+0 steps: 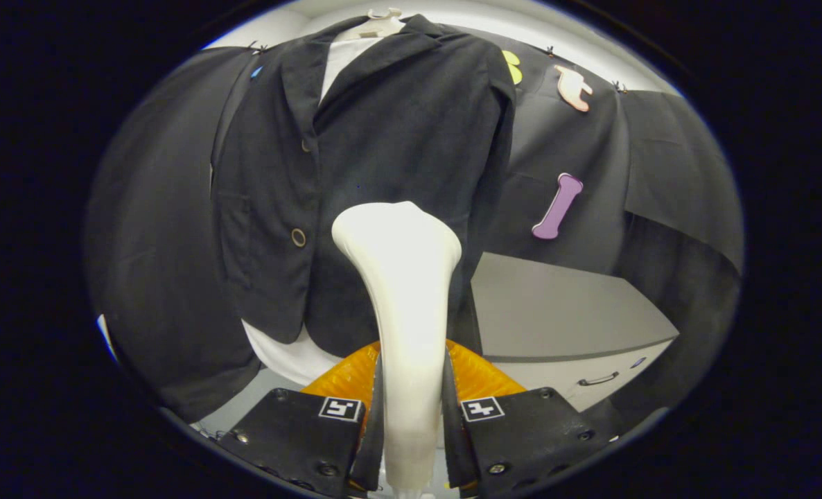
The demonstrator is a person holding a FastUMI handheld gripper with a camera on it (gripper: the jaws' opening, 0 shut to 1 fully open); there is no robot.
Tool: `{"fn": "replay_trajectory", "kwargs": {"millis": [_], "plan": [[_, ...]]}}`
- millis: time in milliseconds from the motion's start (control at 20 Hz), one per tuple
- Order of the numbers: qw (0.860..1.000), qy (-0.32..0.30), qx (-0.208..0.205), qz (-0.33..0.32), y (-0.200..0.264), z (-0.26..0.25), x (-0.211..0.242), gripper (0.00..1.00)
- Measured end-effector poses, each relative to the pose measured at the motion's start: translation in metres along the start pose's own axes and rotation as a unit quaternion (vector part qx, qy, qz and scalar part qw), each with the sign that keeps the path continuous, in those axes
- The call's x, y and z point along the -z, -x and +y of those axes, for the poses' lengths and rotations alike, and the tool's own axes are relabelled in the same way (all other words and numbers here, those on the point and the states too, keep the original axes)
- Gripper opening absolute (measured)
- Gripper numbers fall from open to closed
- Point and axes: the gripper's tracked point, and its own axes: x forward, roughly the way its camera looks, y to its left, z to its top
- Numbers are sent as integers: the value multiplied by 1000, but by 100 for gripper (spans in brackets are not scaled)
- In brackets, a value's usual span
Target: Iron the clothes twice with a garment steamer, once on the left side and once on the right side.
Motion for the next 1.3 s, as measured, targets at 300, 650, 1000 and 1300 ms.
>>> {"fn": "replay_trajectory", "kwargs": {"millis": [300,650,1000,1300], "plan": [[999,-3,-7,35,-15,3,45,39],[997,-6,-24,72,-39,13,101,39],[994,-22,-32,103,-54,10,138,39],[993,-30,-34,105,-46,4,128,39]]}}
